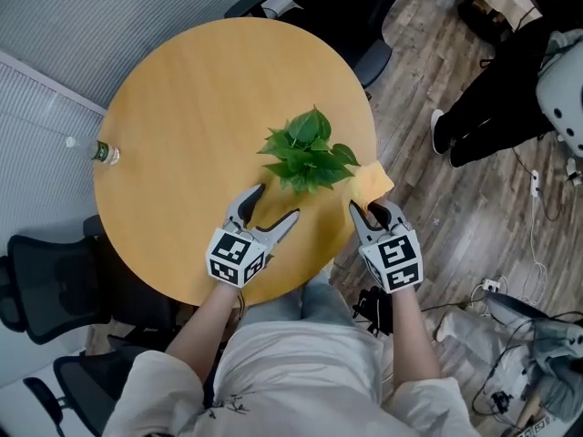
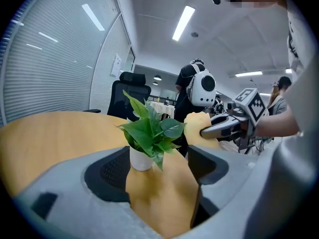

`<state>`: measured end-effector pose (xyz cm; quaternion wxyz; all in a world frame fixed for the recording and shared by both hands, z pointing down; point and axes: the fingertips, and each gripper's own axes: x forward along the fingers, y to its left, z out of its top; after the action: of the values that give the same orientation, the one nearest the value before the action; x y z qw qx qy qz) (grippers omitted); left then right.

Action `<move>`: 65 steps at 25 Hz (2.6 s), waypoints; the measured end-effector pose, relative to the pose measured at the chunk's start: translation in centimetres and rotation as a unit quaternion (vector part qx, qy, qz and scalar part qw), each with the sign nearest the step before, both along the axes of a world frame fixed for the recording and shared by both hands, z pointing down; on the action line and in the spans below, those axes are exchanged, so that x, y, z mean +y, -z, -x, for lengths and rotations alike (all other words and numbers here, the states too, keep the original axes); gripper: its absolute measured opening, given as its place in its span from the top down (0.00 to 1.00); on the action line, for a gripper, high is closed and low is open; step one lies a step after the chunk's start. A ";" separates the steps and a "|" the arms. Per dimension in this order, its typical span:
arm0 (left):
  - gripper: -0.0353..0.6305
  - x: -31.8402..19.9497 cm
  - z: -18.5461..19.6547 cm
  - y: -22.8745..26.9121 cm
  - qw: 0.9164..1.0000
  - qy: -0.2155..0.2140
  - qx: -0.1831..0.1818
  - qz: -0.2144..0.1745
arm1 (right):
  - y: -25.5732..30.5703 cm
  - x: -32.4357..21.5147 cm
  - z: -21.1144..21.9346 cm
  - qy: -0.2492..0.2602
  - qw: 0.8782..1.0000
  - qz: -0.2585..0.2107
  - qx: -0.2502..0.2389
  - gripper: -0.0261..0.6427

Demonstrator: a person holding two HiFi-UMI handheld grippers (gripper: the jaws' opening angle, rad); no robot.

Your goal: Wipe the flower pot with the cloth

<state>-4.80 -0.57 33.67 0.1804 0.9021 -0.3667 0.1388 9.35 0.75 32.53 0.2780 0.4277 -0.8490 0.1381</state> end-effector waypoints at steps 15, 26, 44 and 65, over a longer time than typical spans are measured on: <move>0.87 3.1 0.5 7.5 1.000 0.003 -0.005 -0.029 | 7.7 3.1 3.6 0.011 0.998 -0.027 -0.050 0.89; 0.93 3.3 1.6 12.0 0.998 0.033 0.001 -0.052 | 11.3 3.7 5.9 0.009 0.995 -0.039 -0.087 0.89; 0.93 4.3 1.2 13.6 0.998 0.044 0.021 -0.050 | 13.0 4.8 7.0 0.035 0.994 -0.049 -0.095 0.89; 0.93 5.3 0.3 14.3 0.998 0.038 0.020 -0.053 | 13.8 5.6 7.4 0.048 0.991 -0.055 -0.108 0.89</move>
<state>-5.11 4.76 19.32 0.1447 0.8982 -0.4042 0.0942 1.98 6.36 18.69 0.1670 0.3832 -0.9001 0.1231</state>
